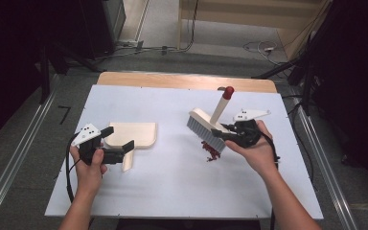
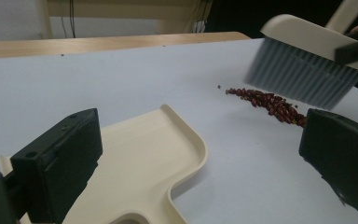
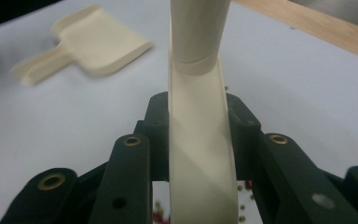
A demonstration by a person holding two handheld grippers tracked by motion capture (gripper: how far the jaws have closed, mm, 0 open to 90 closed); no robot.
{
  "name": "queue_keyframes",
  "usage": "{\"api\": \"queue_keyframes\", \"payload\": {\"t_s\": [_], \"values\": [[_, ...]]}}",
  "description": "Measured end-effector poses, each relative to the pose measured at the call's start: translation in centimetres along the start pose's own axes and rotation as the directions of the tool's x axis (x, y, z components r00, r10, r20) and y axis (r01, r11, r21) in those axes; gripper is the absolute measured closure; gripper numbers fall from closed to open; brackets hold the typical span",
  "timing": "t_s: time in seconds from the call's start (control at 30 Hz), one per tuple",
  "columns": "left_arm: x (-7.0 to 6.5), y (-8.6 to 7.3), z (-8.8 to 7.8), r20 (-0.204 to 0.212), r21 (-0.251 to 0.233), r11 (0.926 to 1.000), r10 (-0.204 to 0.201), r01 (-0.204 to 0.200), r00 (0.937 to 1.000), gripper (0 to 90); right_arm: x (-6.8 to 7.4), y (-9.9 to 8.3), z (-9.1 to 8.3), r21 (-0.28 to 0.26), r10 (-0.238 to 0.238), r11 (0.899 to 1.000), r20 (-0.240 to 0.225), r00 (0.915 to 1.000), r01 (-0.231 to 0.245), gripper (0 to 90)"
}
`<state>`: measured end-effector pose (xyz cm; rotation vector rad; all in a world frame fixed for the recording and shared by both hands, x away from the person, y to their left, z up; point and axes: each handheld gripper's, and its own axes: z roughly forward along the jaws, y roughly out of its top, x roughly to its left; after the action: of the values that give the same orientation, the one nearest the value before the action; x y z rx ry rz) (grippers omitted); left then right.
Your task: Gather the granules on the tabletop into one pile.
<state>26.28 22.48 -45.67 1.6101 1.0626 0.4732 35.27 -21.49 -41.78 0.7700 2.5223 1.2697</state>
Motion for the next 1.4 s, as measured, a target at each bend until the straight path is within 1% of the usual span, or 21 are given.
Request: {"api": "queue_keyframes", "payload": {"t_s": [0.03,0.07,0.1,0.17,0.23,0.3,0.4,0.47,0.5,0.57,0.6,0.7,0.8,0.97,1.07,1.1,1.2,1.23,1.3,1.33,1.4], "values": [[0.0,0.0,0.0,0.0,0.002,1.0,0.003,-0.003,1.0,0.0,-0.1,-0.4,-0.5,0.004,-0.053,0.999,-0.04,0.9978,0.053,65.8],[0.0,0.0,0.1,0.003,0.003,1.0,0.003,-0.003,1.0,0.0,-0.2,-0.8,-1.0,0.002,-0.102,0.995,-0.083,0.9913,0.103,65.8],[-0.1,0.0,0.1,0.002,0.006,1.0,0.004,-0.004,1.0,0.0,-0.4,-1.2,-1.5,0.001,-0.133,0.991,-0.118,0.984,0.134,65.8],[-0.2,0.0,0.2,-0.001,0.009,0.9999,0.005,-0.005,1.0,0.0,-0.5,-2.1,-2.1,0.003,-0.176,0.984,-0.183,0.9673,0.179,65.8],[-0.2,0.0,0.3,-0.001,0.01,0.9999,0.004,-0.004,1.0,0.0,-0.7,-2.8,-2.4,0.018,-0.182,0.981,-0.236,0.9546,0.192,65.8],[-0.2,-0.1,0.3,-0.001,0.009,1.0,0.003,-0.003,1.0,0.0,-0.7,-3.3,-2.2,0.046,-0.179,0.979,-0.264,0.9478,0.198,65.8],[-0.3,-0.1,0.2,-0.003,0.01,1.0,0.002,-0.002,1.0,0.0,-1.0,-3.9,-1.2,0.076,-0.19,0.972,-0.291,0.9378,0.221,65.8],[-0.3,-0.1,0.2,-0.002,0.008,1.0,0.002,-0.002,1.0,0.0,-1.3,-4.1,-0.5,0.079,-0.212,0.967,-0.285,0.9347,0.243,65.9],[-0.3,-0.1,0.2,-0.002,0.007,1.0,0.001,-0.001,1.0,0.0,-1.6,-4.0,-0.2,0.072,-0.199,0.971,-0.284,0.938,0.228,65.9],[-0.2,-0.1,0.1,-0.001,0.007,1.0,0.0,0.0,1.0,0.0,-2.3,-3.7,0.2,0.08,-0.205,0.97,-0.252,0.9458,0.232,65.9],[-0.2,-0.1,0.1,-0.001,0.006,1.0,-0.001,0.001,1.0,0.0,-2.5,-3.5,0.4,0.088,-0.207,0.968,-0.244,0.9476,0.234,65.9],[-0.1,-0.1,0.2,0.001,0.006,1.0,-0.001,0.001,1.0,0.0,-3.0,-2.8,1.1,0.1,-0.217,0.964,-0.234,0.9475,0.246,65.9],[-0.2,-0.1,0.1,0.002,0.004,1.0,-0.003,0.003,1.0,0.0,-3.5,-2.2,1.8,0.104,-0.236,0.958,-0.234,0.943,0.266,65.9],[-0.1,0.0,0.0,0.0,-0.003,1.0,-0.008,0.008,1.0,0.0,-4.6,-1.6,2.6,0.106,-0.225,0.961,-0.229,0.9471,0.254,65.9],[-0.1,0.0,0.0,0.0,-0.005,0.9999,-0.009,0.009,1.0,0.0,-5.3,-1.5,2.8,0.104,-0.217,0.964,-0.225,0.9499,0.245,65.9],[-0.1,0.0,0.0,0.001,-0.005,0.9999,-0.009,0.009,1.0,0.0,-5.5,-1.4,2.8,0.107,-0.206,0.966,-0.226,0.9521,0.235,65.9],[-0.1,0.0,0.0,0.001,-0.001,1.0,-0.006,0.006,1.0,0.0,-6.1,-1.2,3.0,0.101,-0.206,0.967,-0.22,0.9535,0.232,65.9],[-0.1,0.0,0.0,0.0,-0.001,1.0,-0.005,0.005,1.0,0.0,-6.2,-1.1,3.1,0.102,-0.202,0.968,-0.215,0.9555,0.228,65.9],[-0.1,0.0,0.0,0.0,-0.003,1.0,-0.008,0.008,1.0,0.0,-6.4,-1.0,3.2,0.098,-0.209,0.967,-0.214,0.9541,0.234,65.9],[-0.1,0.0,0.0,0.001,-0.004,0.9999,-0.009,0.009,1.0,0.0,-6.5,-0.9,3.2,0.101,-0.205,0.968,-0.211,0.9558,0.23,65.9],[-0.1,0.0,0.0,0.001,-0.005,0.9999,-0.011,0.011,0.9999,0.0,-6.6,-0.8,3.4,0.096,-0.213,0.967,-0.215,0.9533,0.237,65.8]]}}
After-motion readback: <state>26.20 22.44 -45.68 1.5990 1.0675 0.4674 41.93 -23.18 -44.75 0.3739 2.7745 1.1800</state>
